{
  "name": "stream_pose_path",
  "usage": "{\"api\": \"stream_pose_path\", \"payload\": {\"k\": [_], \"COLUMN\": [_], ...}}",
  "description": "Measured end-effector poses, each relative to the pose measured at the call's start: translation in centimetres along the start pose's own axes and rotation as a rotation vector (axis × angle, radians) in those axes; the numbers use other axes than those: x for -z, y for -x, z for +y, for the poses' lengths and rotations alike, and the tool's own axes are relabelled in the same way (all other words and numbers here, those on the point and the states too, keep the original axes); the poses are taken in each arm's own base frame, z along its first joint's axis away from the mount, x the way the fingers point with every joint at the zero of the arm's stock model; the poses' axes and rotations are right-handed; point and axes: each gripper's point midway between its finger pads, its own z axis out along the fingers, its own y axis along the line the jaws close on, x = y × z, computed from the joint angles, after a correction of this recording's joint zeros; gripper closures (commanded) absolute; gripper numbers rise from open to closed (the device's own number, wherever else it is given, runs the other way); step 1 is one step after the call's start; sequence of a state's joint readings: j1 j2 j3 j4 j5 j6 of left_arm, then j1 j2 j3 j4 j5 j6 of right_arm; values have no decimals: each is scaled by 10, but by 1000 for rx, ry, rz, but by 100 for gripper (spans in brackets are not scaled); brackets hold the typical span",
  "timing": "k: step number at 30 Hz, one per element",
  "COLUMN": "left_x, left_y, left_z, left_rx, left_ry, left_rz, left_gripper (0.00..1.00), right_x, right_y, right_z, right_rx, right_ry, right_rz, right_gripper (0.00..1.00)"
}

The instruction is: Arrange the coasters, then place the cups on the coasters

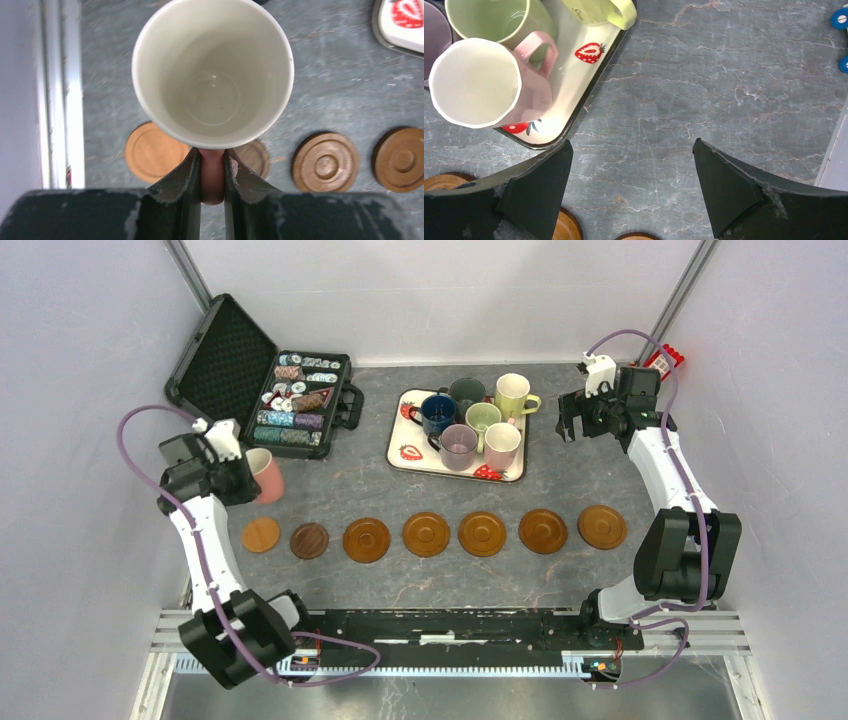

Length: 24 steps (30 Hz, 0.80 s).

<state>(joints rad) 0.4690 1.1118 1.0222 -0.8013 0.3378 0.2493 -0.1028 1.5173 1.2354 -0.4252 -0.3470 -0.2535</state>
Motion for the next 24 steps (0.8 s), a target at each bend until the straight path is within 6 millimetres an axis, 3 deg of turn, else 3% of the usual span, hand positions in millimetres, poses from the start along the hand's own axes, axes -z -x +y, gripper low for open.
{"api": "stream_pose_path", "payload": {"k": [3,10,18,24], "left_x": [14,34,22,13], "left_y": [-18,-42,-75,-89], "left_z": [22,44,45,45], "left_rx": [7,-66,-123,-158], "left_ry": [17,18,-37,-59], "left_rz": [1,-54,-51,-54], "left_gripper": [98,98,98,98], "right_x": [-2,-5,-5,-3], "right_y": [0,2,5,12], "right_z": [7,16,23,24], "right_rx": [16,49,80,102], "right_ry": [15,29,38,27], "right_rz": [3,5,13,6], "right_gripper": [2,2,2,2]}}
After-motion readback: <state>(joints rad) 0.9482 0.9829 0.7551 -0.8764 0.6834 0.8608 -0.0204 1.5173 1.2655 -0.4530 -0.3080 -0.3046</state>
